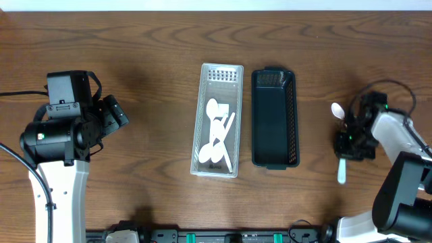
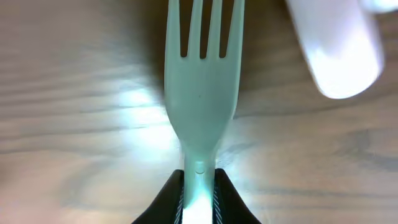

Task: Pack container
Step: 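Carry the green fork with the right gripper into the black basket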

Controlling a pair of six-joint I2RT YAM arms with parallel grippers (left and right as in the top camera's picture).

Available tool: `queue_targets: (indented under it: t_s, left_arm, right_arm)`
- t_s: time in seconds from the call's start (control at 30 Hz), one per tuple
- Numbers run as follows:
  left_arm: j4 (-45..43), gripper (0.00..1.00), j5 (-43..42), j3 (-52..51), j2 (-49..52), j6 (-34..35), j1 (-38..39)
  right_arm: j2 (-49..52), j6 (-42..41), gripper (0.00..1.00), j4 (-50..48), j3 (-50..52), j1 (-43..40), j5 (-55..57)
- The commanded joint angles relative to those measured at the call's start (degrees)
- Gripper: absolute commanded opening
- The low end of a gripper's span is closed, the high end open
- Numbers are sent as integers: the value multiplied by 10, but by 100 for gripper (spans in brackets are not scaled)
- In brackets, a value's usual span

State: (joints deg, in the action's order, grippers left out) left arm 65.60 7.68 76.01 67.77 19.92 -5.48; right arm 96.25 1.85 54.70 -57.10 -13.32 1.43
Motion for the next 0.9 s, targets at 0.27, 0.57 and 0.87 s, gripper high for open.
queue_targets:
  t_s: [0.27, 0.57, 0.87]
  left_arm:
    - [2, 98, 5, 0, 9, 7, -3]
    - [6, 98, 4, -2, 43, 3, -3]
    - [5, 98, 4, -10, 86, -23, 26]
  right_arm:
    - [-31, -144, 1, 123, -301, 180, -38]
    - [-5, -274, 1, 78, -308, 320, -8]
    - [111, -295, 2, 84, -301, 351, -8]
